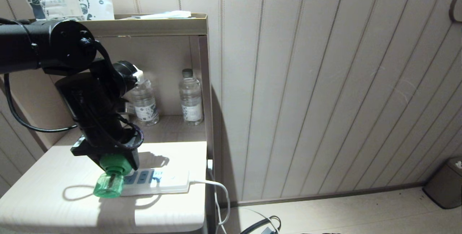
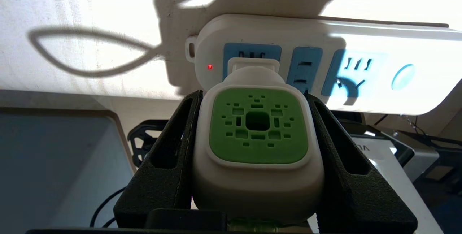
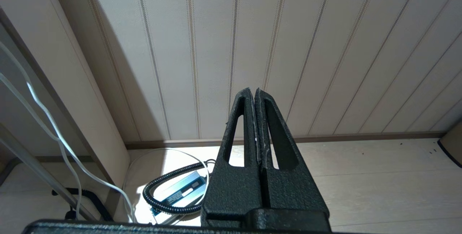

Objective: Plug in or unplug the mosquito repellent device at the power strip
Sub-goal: Insert the plug into the socket

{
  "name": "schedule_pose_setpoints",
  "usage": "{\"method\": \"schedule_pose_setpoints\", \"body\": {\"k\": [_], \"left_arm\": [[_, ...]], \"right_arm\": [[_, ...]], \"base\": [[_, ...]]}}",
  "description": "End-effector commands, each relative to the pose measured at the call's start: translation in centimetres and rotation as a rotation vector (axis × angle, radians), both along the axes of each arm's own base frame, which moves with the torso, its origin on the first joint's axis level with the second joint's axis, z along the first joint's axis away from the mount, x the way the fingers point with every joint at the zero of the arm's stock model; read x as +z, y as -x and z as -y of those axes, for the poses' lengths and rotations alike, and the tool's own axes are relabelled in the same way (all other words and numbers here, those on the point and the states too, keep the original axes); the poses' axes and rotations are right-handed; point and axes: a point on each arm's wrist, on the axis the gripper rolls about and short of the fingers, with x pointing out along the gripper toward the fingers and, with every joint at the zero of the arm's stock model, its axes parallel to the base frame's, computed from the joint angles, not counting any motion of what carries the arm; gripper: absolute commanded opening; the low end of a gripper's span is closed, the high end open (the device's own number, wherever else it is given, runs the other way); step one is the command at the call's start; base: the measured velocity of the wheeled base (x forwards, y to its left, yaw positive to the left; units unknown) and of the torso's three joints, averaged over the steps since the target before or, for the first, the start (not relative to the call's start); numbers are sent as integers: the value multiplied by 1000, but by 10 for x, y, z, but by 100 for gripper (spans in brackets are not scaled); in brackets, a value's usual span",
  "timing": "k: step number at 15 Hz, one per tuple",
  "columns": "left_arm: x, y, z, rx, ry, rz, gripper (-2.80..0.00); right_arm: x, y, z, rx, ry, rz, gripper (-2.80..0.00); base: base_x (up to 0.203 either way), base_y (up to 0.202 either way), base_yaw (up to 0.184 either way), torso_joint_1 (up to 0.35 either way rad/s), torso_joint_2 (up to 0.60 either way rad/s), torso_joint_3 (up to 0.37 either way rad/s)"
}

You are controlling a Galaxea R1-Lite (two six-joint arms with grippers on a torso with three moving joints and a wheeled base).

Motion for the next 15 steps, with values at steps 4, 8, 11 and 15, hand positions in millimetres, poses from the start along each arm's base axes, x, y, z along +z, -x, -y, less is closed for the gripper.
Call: {"method": "schedule_pose_setpoints", "body": {"k": [4, 8, 11, 15], "left_arm": [[-19, -12, 4, 2, -17, -50, -280], [-24, -14, 5, 2, -19, -61, -280], [-25, -14, 5, 2, -20, -70, -280], [-30, -11, 4, -12, -24, -81, -280]], "right_arm": [[0, 0, 0, 0, 0, 1, -280], [0, 0, 0, 0, 0, 0, -280], [0, 0, 0, 0, 0, 0, -280], [0, 0, 0, -1, 0, 0, -280]], "base": [[0, 0, 0, 0, 0, 0], [0, 0, 0, 0, 0, 0], [0, 0, 0, 0, 0, 0], [0, 0, 0, 0, 0, 0]]}}
